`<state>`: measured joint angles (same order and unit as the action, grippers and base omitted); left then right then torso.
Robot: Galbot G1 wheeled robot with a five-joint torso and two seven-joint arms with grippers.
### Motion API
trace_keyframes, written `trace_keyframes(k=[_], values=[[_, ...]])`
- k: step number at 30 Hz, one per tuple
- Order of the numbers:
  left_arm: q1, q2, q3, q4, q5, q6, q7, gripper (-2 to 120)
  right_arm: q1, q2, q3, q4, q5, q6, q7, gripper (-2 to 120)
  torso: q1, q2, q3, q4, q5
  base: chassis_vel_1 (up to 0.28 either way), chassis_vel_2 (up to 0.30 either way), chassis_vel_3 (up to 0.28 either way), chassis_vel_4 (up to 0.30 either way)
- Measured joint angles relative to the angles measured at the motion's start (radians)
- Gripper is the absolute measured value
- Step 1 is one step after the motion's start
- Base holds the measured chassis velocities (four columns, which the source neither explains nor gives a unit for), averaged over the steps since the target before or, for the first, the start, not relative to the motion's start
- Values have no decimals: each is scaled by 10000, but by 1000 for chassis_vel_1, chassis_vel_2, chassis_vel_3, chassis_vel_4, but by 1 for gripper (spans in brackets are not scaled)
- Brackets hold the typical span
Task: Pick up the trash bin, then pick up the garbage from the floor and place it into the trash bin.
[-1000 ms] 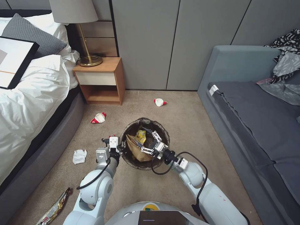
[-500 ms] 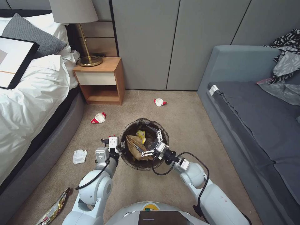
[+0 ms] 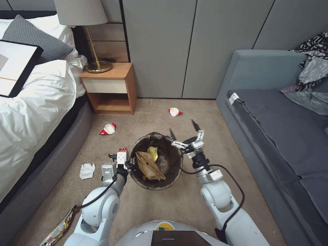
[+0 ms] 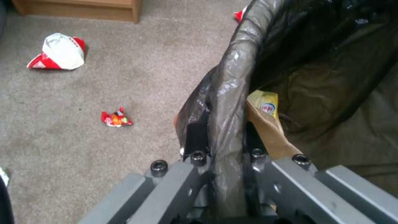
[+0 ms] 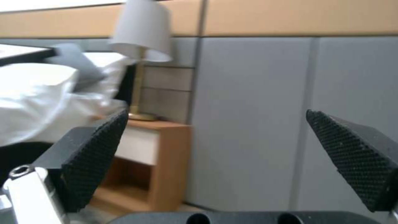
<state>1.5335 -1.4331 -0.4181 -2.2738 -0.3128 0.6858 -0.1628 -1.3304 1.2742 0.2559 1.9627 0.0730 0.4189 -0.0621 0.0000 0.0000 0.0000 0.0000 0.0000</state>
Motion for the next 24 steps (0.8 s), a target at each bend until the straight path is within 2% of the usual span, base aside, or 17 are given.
trace_keyframes(k=[2, 3, 5, 6, 7, 13, 24], values=[[6, 71, -35, -12, -14, 4, -15, 0, -486, 105, 544, 290, -142, 164, 532, 100, 0, 0, 0, -2, -1, 0, 0, 0, 0], [6, 80, -46, -12, -18, 4, -34, 0, -905, 240, 1046, 451, -268, 564, 883, 100, 0, 0, -1, 0, 0, 0, 0, 0, 0], [13, 75, -51, -12, -17, 0, -40, 0, -1143, 366, 1311, 510, -274, 810, 1087, 100, 0, 0, 0, 0, 0, 0, 0, 0, 0], [47, 65, -63, -12, -12, -24, -45, 0, -1580, 671, 1831, 483, -403, 1528, 1272, 100, 0, 0, -1, -1, -1, 0, 0, 0, 0], [54, 65, -86, -12, -8, -42, -49, 0, -1756, 780, 2014, 386, -526, 1800, 1327, 100, 0, 0, -1, -1, -1, 0, 0, 0, 0], [27, 97, -222, 43, -10, -111, -58, 0, -2288, 1086, 2241, -252, -793, 2492, 1531, 100, 0, 0, -1, -1, 0, 0, 0, 0, 0], [-39, 74, -345, 31, -42, -182, -64, 0, -2096, 1402, 2169, -829, -646, 2492, 1294, 100, 0, 0, 0, 1, 0, 0, 0, 0, 0]])
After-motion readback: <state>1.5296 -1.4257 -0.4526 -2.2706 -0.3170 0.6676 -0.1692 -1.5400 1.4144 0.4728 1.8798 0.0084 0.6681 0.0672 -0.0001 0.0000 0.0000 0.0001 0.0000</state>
